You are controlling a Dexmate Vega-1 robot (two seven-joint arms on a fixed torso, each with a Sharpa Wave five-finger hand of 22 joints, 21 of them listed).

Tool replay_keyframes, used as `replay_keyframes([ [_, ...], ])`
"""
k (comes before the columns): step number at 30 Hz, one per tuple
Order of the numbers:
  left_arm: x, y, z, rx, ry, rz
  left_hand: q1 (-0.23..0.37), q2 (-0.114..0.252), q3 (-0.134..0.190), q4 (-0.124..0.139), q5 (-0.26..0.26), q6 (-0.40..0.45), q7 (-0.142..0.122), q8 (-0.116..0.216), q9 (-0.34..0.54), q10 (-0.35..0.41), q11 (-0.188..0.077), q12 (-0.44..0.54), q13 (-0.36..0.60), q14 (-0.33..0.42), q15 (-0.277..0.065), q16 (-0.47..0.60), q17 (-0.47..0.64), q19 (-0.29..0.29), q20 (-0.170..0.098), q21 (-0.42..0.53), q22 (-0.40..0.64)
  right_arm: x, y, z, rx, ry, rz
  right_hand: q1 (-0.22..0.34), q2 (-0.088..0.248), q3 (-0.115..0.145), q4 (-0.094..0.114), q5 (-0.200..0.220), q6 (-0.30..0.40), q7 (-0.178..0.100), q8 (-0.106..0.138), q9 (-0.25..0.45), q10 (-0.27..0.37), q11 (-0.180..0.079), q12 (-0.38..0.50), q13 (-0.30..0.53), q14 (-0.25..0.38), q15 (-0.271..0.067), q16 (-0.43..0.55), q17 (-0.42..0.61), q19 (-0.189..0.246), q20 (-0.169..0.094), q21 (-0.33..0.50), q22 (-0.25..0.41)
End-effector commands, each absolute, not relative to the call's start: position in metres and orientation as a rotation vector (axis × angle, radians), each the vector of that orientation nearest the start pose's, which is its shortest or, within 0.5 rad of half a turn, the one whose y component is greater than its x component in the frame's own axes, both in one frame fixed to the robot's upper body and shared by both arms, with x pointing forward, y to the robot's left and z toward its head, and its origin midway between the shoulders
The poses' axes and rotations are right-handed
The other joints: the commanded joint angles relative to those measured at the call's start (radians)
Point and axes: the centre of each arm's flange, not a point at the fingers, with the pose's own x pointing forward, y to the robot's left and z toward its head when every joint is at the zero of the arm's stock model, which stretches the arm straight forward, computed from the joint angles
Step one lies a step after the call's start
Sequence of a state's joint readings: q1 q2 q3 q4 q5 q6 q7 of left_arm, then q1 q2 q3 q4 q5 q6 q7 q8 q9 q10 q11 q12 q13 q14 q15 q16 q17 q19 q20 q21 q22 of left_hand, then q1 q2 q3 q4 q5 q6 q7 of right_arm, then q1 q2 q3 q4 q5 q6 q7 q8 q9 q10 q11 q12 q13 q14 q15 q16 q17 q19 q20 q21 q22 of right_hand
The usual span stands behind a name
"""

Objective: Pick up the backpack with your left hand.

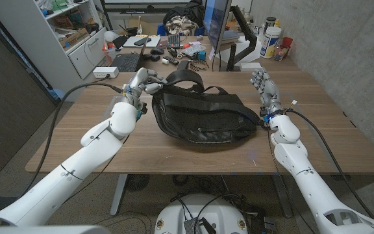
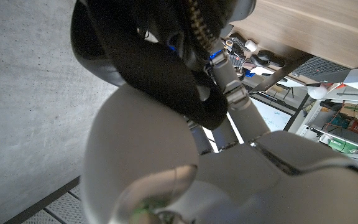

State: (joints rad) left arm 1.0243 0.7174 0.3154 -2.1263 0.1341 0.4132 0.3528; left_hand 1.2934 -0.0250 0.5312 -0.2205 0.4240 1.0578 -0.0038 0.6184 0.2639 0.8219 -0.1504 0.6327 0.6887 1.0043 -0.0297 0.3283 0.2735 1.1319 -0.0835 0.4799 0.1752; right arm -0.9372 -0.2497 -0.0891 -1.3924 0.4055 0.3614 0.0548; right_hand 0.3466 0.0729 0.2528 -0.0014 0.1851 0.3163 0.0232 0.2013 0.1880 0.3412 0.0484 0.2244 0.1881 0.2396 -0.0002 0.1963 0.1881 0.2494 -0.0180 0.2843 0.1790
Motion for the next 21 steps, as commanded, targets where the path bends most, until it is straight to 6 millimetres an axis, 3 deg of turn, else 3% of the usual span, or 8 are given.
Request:
replay_keyframes([
  [1, 0.511, 0.25, 0.103, 0.813, -0.76, 0.27, -0.01, -0.002, 0.074, 0.064, 0.01, 0.002, -0.007, 0.01, 0.0, 0.019, -0.007, -0.004, 0.002, 0.132, -0.166, -0.003, 0.195, 0.004, 0.006, -0.001, 0.001, 0.625, -0.284, 0.001, 0.128, -0.809, 0.091, -0.004, 0.008, 0.003, -0.004, 0.004, 0.007, -0.002, -0.001, 0.005, 0.009, -0.001, 0.001, 0.002, 0.007, 0.0, -0.002, 0.002, 0.007, 0.001, -0.006, 0.003],
  [21, 0.511, 0.241, 0.155, 0.919, -0.817, 0.271, -0.024, -0.014, 0.088, 0.063, 0.032, 0.013, -0.018, 0.013, -0.01, 0.035, -0.018, -0.012, 0.002, 0.148, -0.165, -0.027, 0.191, -0.005, 0.016, -0.001, 0.003, 0.627, -0.284, 0.004, 0.134, -0.815, 0.073, -0.005, 0.009, 0.003, -0.006, 0.005, 0.009, -0.003, -0.001, 0.005, 0.01, -0.004, 0.0, 0.002, 0.009, -0.001, -0.002, 0.002, 0.006, -0.001, -0.013, 0.004],
])
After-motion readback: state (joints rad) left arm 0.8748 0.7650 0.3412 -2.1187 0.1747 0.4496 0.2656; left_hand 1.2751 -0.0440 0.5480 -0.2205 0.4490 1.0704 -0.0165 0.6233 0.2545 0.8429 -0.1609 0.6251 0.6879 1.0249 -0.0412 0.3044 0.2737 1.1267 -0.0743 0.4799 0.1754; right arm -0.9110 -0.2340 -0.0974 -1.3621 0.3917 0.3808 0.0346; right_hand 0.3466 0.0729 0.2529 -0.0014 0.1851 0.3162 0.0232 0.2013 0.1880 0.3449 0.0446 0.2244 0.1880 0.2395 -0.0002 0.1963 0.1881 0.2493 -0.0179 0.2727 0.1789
